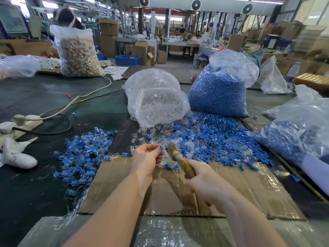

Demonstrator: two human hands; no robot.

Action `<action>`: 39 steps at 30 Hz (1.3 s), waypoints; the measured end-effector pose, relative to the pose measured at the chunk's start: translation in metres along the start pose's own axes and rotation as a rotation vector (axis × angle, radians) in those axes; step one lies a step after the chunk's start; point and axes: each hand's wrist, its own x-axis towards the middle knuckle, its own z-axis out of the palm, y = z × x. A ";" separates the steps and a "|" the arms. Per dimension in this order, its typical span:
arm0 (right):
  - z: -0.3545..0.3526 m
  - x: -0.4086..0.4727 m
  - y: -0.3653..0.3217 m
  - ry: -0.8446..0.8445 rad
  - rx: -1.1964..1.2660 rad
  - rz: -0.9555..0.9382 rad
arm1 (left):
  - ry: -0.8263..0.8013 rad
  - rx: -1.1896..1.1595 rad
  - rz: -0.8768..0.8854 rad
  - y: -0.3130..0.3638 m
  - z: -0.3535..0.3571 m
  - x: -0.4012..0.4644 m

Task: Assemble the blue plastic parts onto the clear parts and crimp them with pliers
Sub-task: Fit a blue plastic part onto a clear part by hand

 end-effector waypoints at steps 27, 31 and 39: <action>-0.005 0.035 0.074 0.506 -0.762 0.346 | 0.107 0.953 0.607 -0.021 -0.025 -0.009; 0.016 0.037 0.062 0.590 -0.646 -0.020 | -0.002 0.954 0.642 -0.032 -0.006 -0.016; 0.048 0.049 0.053 0.517 -0.560 -0.248 | -0.042 1.208 0.641 -0.045 0.000 -0.018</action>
